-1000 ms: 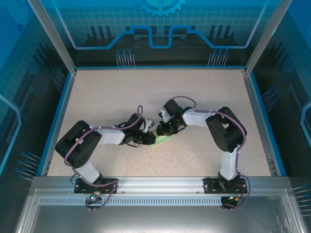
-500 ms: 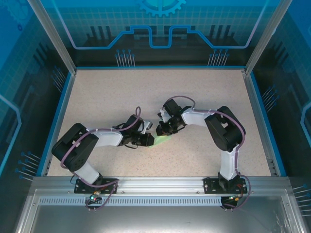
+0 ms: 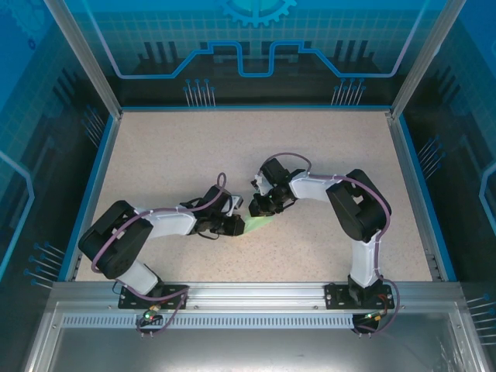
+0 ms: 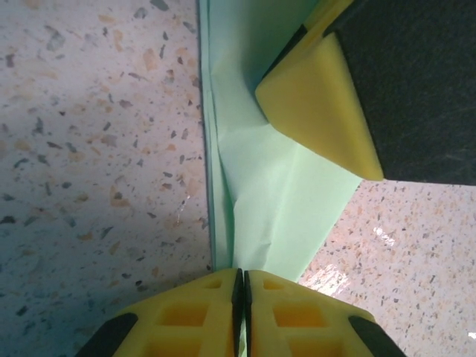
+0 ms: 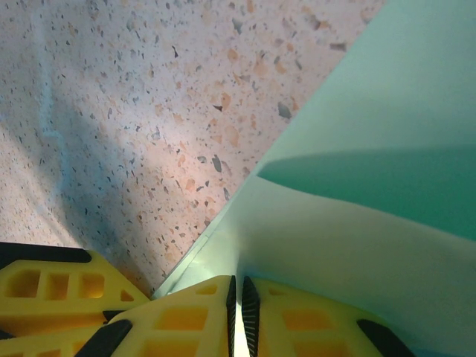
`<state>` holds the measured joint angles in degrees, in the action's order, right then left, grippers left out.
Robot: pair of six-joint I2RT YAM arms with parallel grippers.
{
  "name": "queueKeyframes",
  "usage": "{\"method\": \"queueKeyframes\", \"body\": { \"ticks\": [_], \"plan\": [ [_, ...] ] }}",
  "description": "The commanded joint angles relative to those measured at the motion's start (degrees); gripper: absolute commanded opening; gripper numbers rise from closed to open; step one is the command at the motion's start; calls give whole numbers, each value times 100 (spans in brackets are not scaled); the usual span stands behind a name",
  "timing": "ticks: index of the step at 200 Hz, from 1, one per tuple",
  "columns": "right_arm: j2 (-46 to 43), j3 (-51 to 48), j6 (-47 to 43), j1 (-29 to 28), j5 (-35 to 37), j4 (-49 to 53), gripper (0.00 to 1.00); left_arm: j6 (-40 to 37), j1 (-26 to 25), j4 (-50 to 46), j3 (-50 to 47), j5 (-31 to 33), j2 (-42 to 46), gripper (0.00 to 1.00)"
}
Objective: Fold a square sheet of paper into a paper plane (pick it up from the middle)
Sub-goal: Fourth fold the wing at the center of the table.
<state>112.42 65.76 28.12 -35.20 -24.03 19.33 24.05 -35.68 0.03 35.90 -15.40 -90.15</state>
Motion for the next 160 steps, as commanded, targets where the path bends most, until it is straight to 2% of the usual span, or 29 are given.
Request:
{"method": "queueKeyframes", "body": {
  "ticks": [1,63,120,160],
  "plan": [
    [324,-168,-149,66,725,341,16,54,-104,-1272,-60,416,-222,12],
    [368,-142,-207,66,698,370,16,163,-219,-1620,120,714,125,12],
    [403,-124,-197,66,655,345,16,606,-220,-1710,278,263,1112,27],
    [432,-100,-196,53,597,310,15,589,-215,-1464,189,114,887,28]
  ]
}}
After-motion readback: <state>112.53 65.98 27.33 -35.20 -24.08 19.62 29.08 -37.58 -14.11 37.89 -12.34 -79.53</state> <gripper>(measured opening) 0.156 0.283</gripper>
